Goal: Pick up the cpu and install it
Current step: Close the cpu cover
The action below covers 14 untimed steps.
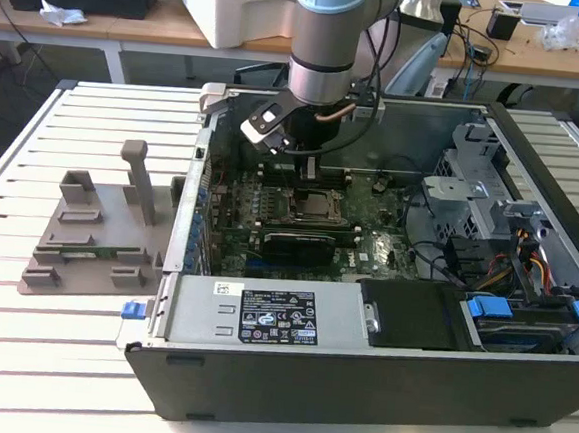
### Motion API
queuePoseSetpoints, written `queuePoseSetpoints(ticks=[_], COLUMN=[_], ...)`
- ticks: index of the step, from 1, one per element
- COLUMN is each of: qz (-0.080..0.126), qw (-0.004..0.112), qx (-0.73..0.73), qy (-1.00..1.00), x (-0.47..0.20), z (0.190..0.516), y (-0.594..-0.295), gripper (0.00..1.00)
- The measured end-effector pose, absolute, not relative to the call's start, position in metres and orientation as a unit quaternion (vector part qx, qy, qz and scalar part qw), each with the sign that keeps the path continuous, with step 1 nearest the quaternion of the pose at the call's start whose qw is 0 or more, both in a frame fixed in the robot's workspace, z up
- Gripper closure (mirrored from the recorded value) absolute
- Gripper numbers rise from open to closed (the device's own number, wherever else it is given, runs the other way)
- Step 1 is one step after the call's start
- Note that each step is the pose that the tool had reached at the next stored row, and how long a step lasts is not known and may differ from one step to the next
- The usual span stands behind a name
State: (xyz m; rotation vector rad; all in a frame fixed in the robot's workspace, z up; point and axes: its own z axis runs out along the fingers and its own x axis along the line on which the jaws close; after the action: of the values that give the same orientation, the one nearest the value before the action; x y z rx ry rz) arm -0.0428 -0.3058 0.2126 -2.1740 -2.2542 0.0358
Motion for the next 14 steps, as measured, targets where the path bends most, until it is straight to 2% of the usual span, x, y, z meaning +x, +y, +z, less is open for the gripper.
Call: queuePoseSetpoints(ticks=[14], qz=[0.009], qw=[0.008], qx=[-0.694], qy=[-0.720], x=[-0.0510], z=[0.2043], y=[-0.3067], gripper=[0.89])
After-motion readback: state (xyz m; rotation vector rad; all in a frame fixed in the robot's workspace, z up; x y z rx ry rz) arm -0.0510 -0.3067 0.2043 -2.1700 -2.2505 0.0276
